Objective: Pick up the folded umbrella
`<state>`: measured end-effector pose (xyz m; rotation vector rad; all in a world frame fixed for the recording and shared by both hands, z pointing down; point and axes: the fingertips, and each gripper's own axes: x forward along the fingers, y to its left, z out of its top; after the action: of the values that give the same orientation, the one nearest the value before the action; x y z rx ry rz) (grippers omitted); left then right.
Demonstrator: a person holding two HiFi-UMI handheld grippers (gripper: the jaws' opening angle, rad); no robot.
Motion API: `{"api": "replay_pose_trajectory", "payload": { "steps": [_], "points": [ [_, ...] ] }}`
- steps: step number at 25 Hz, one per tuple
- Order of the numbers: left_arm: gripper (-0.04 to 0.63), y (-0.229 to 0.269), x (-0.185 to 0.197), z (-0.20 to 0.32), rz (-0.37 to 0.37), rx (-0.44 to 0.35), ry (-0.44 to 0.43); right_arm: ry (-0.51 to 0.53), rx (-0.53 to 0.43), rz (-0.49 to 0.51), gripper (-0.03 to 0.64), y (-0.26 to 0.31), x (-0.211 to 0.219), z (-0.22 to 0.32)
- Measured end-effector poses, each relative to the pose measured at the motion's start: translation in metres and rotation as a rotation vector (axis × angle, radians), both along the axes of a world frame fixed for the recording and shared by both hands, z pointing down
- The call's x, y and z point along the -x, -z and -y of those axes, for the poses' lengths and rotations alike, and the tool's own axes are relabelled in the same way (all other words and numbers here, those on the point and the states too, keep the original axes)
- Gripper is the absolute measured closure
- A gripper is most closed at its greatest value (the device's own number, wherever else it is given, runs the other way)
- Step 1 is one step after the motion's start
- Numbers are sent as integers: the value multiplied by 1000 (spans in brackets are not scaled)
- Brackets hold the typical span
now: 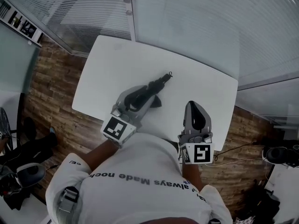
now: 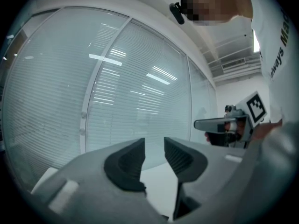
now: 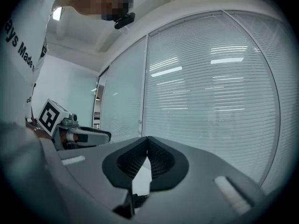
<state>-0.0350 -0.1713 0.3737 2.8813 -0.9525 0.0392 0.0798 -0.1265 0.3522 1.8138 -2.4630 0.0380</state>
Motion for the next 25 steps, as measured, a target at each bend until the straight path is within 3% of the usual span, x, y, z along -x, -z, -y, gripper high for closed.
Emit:
{"api": "replay_pose_trajectory", "payload": {
  "steps": [12,17,25],
  "points": [
    [463,-3,-62,3,25,22,11,8,27,13,615,-4,-67,3],
    [448,-17,-68,7,78,25,-1,8,33,23,615,-10,-77,4],
    [344,-69,-86,15,216,99,-72,19,45,29,615,-17,-87,3]
  ]
}}
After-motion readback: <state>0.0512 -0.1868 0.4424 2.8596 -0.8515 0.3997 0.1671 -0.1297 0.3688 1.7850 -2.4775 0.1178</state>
